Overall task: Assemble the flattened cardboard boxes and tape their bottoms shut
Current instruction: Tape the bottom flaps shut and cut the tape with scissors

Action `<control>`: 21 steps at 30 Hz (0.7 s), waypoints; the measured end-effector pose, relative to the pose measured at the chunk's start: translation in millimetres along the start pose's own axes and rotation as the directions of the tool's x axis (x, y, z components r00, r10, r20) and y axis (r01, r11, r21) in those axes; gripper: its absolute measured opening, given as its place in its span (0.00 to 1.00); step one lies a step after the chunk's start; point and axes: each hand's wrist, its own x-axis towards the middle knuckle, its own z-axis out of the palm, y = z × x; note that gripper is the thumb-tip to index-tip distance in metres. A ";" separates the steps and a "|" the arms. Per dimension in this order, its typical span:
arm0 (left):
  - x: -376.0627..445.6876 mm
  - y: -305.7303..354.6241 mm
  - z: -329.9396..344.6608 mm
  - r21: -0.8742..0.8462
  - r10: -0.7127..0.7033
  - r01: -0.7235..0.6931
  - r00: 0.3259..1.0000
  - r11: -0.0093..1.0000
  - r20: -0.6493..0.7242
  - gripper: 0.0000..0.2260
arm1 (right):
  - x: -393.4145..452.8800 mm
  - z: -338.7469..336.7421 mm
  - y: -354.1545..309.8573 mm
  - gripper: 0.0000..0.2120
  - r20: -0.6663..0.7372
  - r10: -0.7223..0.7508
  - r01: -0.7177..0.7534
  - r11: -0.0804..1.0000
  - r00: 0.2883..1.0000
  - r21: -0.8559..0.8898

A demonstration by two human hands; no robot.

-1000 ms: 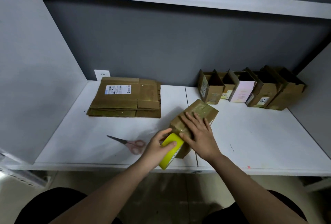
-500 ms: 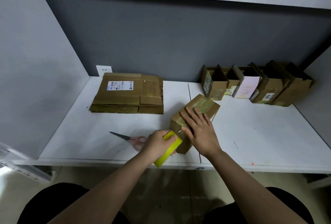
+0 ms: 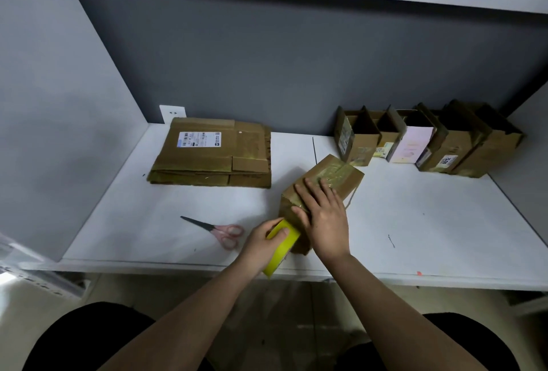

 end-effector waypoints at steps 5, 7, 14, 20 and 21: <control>8.1 -1.9 -0.8 -0.034 0.032 -0.033 0.999 0.999 -0.020 0.17 | -1.6 2.5 -4.9 0.23 -0.055 0.071 -0.069 0.997 0.996 0.038; 13.8 -1.9 -2.5 -0.014 0.038 -0.038 0.999 0.999 -0.023 0.17 | 0.4 2.5 -7.8 0.25 -0.048 0.150 -0.148 0.988 0.987 0.055; 34.7 -1.8 -13.1 0.114 0.080 -0.072 0.995 0.991 -0.064 0.24 | 13.5 -4.2 1.1 0.30 0.126 0.036 -0.020 0.992 0.991 -0.122; 40.0 -5.4 -6.5 0.068 0.055 -0.052 0.998 0.996 -0.038 0.14 | 11.1 -4.4 0.6 0.26 0.117 0.078 -0.053 0.977 0.990 -0.204; 40.7 -7.9 -5.9 0.054 0.033 -0.032 0.999 0.998 -0.026 0.13 | 8.7 -2.8 -0.5 0.26 0.124 0.088 -0.062 0.978 0.988 -0.198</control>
